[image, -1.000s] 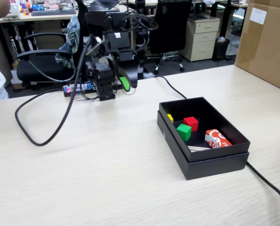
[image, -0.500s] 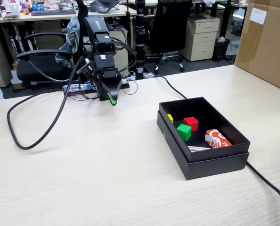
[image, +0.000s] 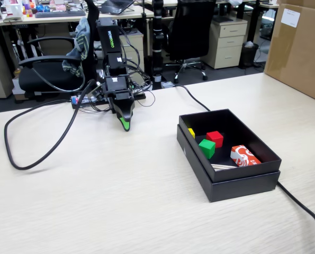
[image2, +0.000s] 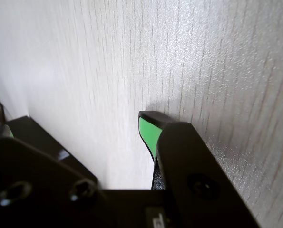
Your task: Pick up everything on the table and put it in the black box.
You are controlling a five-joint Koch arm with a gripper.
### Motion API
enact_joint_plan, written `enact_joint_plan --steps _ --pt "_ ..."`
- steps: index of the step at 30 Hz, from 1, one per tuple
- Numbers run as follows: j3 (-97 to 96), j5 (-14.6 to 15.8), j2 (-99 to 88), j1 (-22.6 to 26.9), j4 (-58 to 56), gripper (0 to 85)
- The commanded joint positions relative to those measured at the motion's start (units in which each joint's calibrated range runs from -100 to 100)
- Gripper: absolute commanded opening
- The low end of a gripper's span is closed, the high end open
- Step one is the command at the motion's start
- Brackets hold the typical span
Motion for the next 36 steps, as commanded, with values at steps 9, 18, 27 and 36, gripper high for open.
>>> enact_joint_plan --steps 9,18,27,36 --pt "-9.1 -2.8 -0.1 0.0 10.0 50.4" --pt "-9.1 -2.8 -0.1 0.0 10.0 50.4" --pt "-9.1 -2.8 -0.1 0.0 10.0 50.4" --pt "-9.1 -2.8 -0.1 0.0 10.0 50.4"
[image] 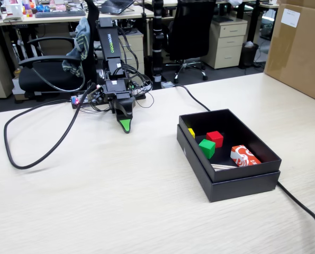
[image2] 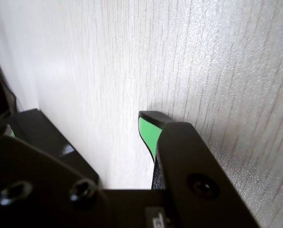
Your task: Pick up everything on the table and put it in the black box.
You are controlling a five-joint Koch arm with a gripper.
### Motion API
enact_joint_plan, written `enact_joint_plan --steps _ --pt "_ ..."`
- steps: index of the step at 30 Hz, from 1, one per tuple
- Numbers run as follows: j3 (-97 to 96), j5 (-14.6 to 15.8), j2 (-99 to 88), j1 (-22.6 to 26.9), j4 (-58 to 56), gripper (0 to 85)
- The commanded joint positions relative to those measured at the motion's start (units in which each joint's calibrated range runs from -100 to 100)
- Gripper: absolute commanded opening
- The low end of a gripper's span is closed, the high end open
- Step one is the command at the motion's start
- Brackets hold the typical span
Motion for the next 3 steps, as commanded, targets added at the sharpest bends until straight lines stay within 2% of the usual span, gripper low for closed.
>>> enact_joint_plan --steps 1,3 --pt "-1.0 -0.5 0.0 0.0 -1.8 50.4" --pt "-1.0 -0.5 0.0 0.0 -1.8 50.4"
